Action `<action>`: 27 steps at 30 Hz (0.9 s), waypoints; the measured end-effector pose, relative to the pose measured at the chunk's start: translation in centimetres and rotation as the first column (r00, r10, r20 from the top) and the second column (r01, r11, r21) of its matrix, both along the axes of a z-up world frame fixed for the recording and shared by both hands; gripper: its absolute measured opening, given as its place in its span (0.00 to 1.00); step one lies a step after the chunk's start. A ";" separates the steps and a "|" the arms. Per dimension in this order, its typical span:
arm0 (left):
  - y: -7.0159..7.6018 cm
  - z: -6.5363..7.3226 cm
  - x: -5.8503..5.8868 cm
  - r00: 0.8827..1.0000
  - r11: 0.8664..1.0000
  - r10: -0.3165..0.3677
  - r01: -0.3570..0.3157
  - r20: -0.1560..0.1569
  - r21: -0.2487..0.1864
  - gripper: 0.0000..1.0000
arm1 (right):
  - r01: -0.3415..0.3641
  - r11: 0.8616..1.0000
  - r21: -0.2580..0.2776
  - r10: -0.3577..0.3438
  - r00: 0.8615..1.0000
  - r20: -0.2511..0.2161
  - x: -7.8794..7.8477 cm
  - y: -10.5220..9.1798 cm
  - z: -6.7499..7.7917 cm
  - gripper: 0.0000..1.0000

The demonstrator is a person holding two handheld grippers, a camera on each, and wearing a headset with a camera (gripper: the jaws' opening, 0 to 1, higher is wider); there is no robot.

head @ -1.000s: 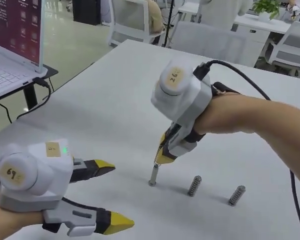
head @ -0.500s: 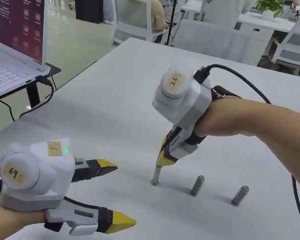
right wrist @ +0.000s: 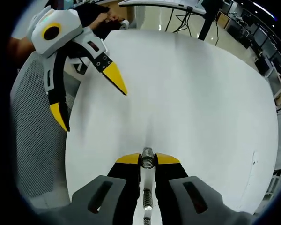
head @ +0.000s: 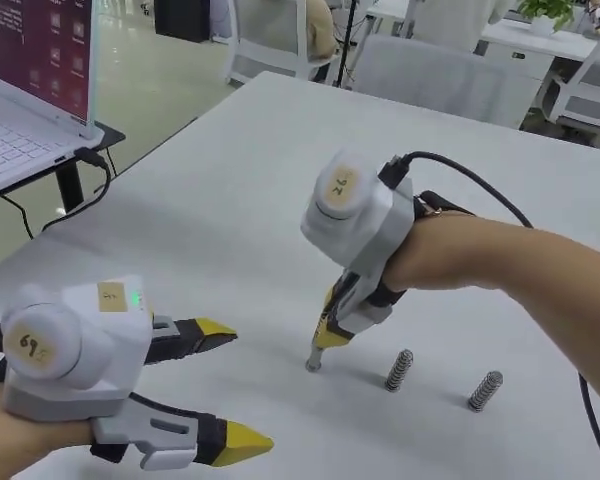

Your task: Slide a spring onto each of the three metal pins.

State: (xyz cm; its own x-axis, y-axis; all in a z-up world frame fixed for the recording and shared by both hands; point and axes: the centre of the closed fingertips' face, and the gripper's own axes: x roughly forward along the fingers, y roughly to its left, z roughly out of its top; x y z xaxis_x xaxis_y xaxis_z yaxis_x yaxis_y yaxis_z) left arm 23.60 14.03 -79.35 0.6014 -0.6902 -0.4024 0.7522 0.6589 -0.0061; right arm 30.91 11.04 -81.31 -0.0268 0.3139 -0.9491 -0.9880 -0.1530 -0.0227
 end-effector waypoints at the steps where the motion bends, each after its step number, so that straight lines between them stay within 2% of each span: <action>1: 0.0 0.0 0.0 1.000 1.000 -0.001 0.001 0.000 0.001 0.63 | 0.000 1.000 0.000 0.000 1.000 0.000 0.0 0.0 -0.2 0.09; 12: 0.0 -0.2 0.0 1.000 1.000 -0.005 0.005 -0.003 0.003 0.62 | -0.007 1.000 -0.017 0.007 1.000 0.004 -0.7 0.2 -1.5 0.09; 27: -0.2 -0.1 -0.1 1.000 1.000 -0.008 0.008 -0.007 0.007 0.62 | 0.005 1.000 -0.028 -0.004 1.000 0.006 -0.8 0.3 -3.2 0.09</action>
